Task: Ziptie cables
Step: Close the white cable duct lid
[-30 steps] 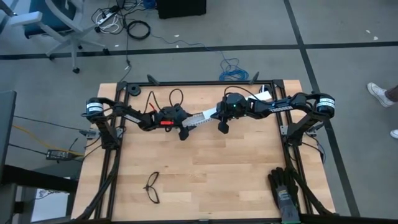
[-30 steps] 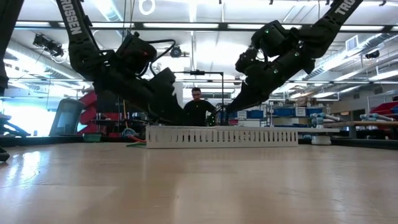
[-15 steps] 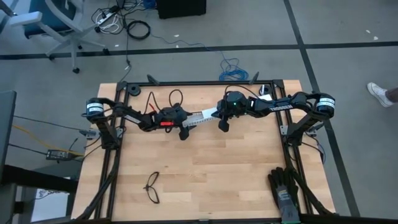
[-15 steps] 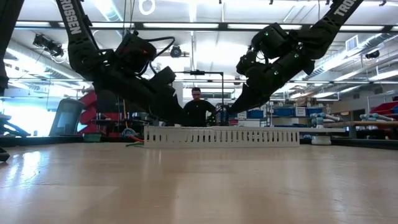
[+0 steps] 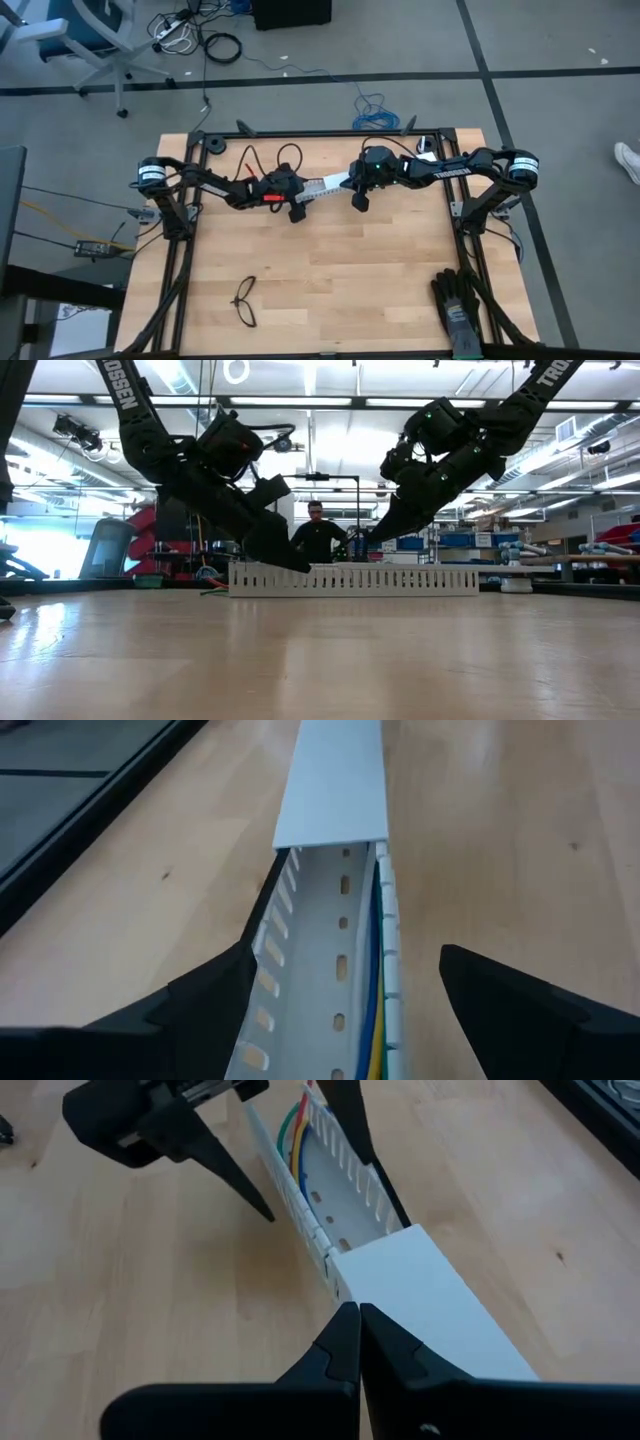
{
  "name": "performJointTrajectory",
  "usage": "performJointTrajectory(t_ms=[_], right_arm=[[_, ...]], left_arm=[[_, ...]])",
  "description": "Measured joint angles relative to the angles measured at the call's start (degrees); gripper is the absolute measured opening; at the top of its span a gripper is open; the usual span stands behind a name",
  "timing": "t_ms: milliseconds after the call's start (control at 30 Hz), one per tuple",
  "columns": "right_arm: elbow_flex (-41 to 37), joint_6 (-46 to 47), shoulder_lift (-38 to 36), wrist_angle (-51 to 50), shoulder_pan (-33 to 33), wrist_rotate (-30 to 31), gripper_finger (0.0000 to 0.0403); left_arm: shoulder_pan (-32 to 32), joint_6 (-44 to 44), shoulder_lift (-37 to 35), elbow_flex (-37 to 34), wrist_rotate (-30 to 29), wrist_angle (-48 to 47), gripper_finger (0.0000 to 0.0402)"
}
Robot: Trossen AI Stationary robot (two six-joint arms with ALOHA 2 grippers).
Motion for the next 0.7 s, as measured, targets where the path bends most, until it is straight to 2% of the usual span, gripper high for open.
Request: performJointTrajectory(t_ms=[267, 467, 700], right_arm=[[0.0, 0.0, 0.1, 0.0, 0.0, 0.0, 0.0], [0.0, -0.3, 4.6, 1.6, -0.7, 1.6, 0.0], [0.5, 2.3, 13.2, 14.3, -1.2, -1.9, 0.0]], left_arm=[[0.0, -1.4, 0.0, 0.0, 0.0, -0.3, 0.0333], [0.0, -2.7, 0.0, 0.0, 0.7, -0.3, 0.0306], [0.1, -3.9, 0.1, -0.2, 1.7, -1.4, 0.0262]])
